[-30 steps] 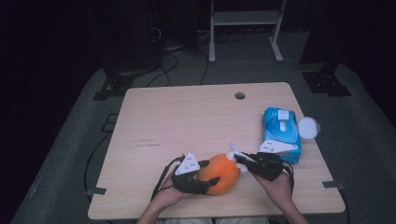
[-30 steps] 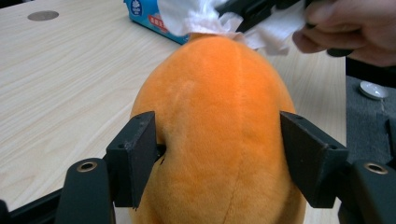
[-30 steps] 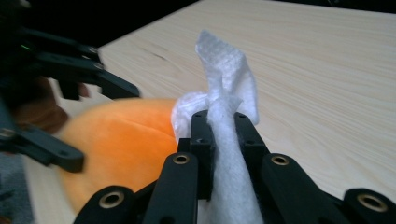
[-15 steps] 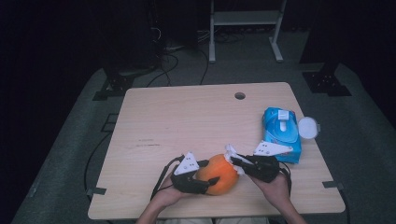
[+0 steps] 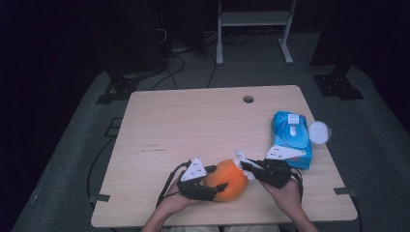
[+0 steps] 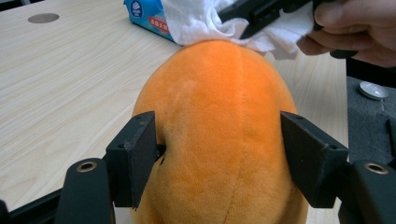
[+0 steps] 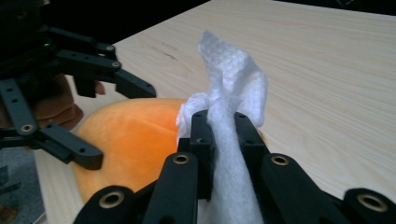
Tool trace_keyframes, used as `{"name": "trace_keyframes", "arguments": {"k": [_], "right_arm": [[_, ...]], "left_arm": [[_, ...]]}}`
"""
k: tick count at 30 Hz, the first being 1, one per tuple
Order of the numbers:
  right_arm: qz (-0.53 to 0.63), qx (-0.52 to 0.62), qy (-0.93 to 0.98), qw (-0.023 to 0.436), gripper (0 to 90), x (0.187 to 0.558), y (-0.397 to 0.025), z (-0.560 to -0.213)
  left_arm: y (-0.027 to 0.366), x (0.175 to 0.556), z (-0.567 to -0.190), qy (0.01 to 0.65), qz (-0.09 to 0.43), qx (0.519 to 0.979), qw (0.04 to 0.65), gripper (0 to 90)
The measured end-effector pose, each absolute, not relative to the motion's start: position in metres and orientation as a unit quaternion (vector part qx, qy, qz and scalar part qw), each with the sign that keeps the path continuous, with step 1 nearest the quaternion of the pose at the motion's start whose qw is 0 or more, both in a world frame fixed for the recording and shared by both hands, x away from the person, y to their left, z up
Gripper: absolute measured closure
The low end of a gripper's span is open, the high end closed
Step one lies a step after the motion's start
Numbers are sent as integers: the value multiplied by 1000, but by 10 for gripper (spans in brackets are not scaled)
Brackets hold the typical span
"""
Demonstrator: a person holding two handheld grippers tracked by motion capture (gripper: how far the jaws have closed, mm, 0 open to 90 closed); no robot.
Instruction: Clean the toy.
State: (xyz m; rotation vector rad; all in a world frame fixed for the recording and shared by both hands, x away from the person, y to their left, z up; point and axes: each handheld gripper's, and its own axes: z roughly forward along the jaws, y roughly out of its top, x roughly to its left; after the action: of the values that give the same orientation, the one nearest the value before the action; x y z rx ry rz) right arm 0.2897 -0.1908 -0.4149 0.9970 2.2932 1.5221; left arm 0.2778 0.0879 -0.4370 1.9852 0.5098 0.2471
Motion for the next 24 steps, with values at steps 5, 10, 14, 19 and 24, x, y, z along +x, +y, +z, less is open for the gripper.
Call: {"name": "trace_keyframes", "arguments": {"k": [5, 10, 14, 19, 24], "right_arm": [[515, 328, 784, 112, 802, 285, -185, -413], [517, 340, 778, 106, 802, 291, -192, -418], [513, 342, 779, 113, 802, 292, -194, -418], [521, 337, 778, 102, 803, 288, -189, -414], [521, 320, 784, 105, 803, 284, -182, -411]], "left_arm": [[89, 278, -437, 213, 101, 825, 513, 300], [91, 279, -430, 221, 76, 815, 531, 195], [94, 280, -432, 223, 75, 816, 528, 173], [91, 279, -438, 210, 97, 827, 513, 235], [90, 276, -434, 203, 109, 828, 511, 318]]}}
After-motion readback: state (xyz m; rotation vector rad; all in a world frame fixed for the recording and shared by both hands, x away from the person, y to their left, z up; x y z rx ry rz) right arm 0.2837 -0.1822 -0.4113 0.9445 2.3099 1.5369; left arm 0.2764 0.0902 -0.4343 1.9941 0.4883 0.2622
